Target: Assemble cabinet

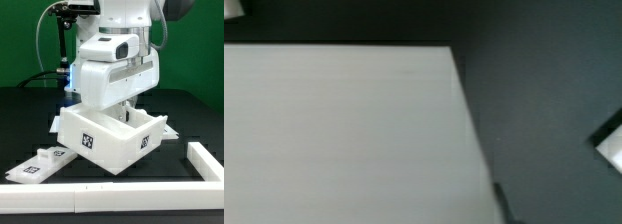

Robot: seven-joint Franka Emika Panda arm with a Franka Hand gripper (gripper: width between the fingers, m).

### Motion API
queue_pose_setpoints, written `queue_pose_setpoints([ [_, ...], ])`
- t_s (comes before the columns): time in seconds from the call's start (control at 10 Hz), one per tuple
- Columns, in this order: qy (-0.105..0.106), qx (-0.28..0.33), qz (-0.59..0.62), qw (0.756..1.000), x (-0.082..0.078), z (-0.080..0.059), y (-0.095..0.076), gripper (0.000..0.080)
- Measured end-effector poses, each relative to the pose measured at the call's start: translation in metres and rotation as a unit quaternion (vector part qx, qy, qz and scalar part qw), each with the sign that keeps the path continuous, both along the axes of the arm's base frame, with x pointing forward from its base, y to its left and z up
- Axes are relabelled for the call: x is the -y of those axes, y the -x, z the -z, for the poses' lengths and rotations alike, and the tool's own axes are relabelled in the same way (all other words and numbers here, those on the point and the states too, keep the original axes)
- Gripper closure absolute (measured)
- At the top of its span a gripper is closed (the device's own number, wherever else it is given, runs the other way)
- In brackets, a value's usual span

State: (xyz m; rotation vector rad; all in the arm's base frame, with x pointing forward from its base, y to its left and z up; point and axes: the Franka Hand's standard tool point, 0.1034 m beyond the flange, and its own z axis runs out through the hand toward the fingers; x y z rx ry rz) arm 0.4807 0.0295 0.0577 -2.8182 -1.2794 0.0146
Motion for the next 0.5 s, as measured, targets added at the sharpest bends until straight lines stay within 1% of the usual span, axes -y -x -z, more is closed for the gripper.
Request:
queue_pose_setpoints([
  [0.2,0.000,-0.001,0.001,1.000,0.0013,0.0010,0.0008,0.0768],
  [0.4,-0.003,-0.004,-0.043,0.999,0.0034,0.0027,0.0000,0.0768],
  [0.5,-0.007,-0.001,-0.069,0.998,-0.0011,0.0017,-0.0027,0.0768],
])
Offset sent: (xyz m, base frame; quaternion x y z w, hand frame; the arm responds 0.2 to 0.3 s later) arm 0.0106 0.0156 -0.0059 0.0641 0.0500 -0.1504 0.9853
